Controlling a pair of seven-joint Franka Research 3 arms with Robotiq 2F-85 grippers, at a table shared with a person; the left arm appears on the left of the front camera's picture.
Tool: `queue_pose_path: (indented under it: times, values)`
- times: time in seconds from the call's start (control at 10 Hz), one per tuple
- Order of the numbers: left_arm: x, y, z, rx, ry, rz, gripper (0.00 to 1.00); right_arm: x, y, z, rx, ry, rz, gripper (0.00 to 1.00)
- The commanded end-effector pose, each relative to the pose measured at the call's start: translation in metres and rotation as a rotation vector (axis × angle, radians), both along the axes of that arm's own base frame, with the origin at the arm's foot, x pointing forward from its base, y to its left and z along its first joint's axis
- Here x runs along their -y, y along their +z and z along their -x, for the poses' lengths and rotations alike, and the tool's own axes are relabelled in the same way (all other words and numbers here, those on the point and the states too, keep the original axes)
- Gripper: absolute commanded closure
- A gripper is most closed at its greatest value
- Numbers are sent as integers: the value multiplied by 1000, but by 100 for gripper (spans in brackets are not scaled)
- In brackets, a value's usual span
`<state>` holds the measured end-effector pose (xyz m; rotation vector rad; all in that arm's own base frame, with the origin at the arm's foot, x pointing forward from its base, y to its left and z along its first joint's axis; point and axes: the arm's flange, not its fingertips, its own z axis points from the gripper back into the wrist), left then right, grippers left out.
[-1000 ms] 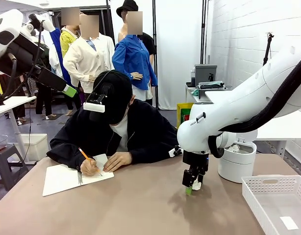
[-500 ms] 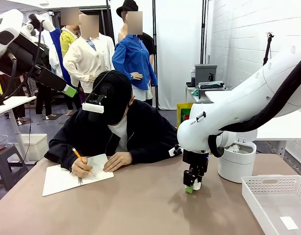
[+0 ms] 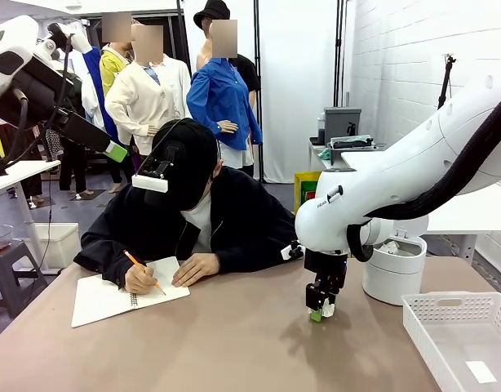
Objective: Sort the paper based on its condition.
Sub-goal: If a person hands you a paper, place it in the Organizing basket , and if it's crumpled, put it in the Trash can.
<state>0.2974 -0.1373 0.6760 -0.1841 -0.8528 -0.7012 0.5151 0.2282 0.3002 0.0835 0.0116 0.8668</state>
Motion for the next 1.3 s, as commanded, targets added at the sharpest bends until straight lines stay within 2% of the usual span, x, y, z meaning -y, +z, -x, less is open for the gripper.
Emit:
queue_pose_path:
  times: [0.0, 0.1, 0.2, 0.4, 0.5, 0.7, 0.9, 1.1, 1.2]
  values:
    - [-1, 0, 0, 2, 0, 6, 0, 0, 0, 0, 0, 0, 0, 40]
    - [-1, 0, 0, 2, 0, 6, 0, 0, 1, 1, 36, -34, 0, 60]
    - [-1, 0, 0, 2, 0, 6, 0, 0, 1, -1, 2, -1, -1, 60]
    - [-1, 0, 0, 2, 0, 6, 0, 2, 4, -3, 13, -9, -4, 60]
    - [-1, 0, 0, 2, 0, 6, 0, -7, 19, 11, 31, -4, -24, 60]
    - [-1, 0, 0, 2, 0, 6, 0, -18, 69, 25, 43, 7, -22, 60]
    - [-1, 0, 0, 2, 0, 6, 0, -18, 132, 29, 87, -50, 11, 60]
    - [-1, 0, 0, 2, 0, 6, 0, -13, 178, 33, 113, -89, -37, 60]
    - [-1, 0, 0, 2, 0, 6, 0, -8, 201, 35, 157, -108, -49, 60]
